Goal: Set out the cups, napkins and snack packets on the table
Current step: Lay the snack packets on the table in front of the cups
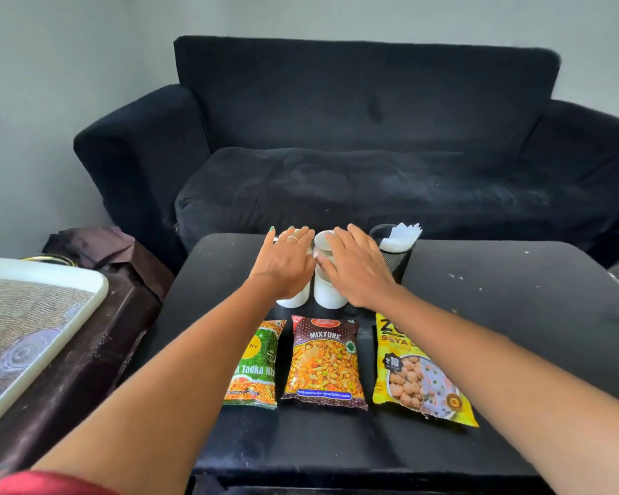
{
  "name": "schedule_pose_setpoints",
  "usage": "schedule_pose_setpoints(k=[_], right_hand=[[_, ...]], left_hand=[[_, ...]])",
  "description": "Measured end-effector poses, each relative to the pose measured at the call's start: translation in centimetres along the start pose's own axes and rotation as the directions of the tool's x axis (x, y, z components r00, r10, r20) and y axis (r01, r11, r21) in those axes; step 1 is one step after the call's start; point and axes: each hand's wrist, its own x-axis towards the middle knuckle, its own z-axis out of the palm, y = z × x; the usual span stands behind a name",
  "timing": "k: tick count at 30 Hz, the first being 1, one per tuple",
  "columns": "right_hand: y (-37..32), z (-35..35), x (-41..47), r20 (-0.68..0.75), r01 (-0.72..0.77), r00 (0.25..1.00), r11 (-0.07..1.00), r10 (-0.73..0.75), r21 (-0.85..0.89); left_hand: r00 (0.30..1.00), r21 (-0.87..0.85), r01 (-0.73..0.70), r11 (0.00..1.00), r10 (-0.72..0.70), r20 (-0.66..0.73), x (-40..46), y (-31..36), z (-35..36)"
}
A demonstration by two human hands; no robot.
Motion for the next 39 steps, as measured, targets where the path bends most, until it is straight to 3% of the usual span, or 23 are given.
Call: schedule_pose_setpoints(k=[6,17,22,25,32,39], right_hand=[[-1.6,-3.7,-6.9,-0.006,0.050,0.999,0.998,-0.050,-0.042],[-4.6,-0.4,-17.3,0.095,-0.110,0.989,0.994,0.111,-0.014],[-3.5,2.3,-18.4,0.046,-0.222,0.974,0.975,0.222,-0.006],[-2.6,3.7,-18.1,0.046,-0.199,0.979,0.980,0.198,0.020],[-1.6,6.4,-18.4,-0.145,-0.255,0.952,0.961,0.269,0.106],[-1.7,6.0,-18.3,-0.045,-0.324,0.943,0.941,0.329,0.094]], left_hand=[[0.998,-0.030,-0.043,0.999,0.042,-0.045,-6.4,4.0,-2.5],[0.997,-0.077,0.024,0.997,-0.019,0.073,-16.0,7.0,0.3],[0.999,-0.115,0.035,0.993,-0.035,0.002,-15.9,7.5,3.8],[1.000,-0.129,0.022,0.991,-0.024,-0.014,-15.0,8.2,6.1],[0.984,-0.168,-0.048,0.985,0.018,-0.177,-13.1,8.9,9.9],[0.989,-0.181,-0.009,0.983,-0.018,-0.149,-13.3,9.1,9.7]])
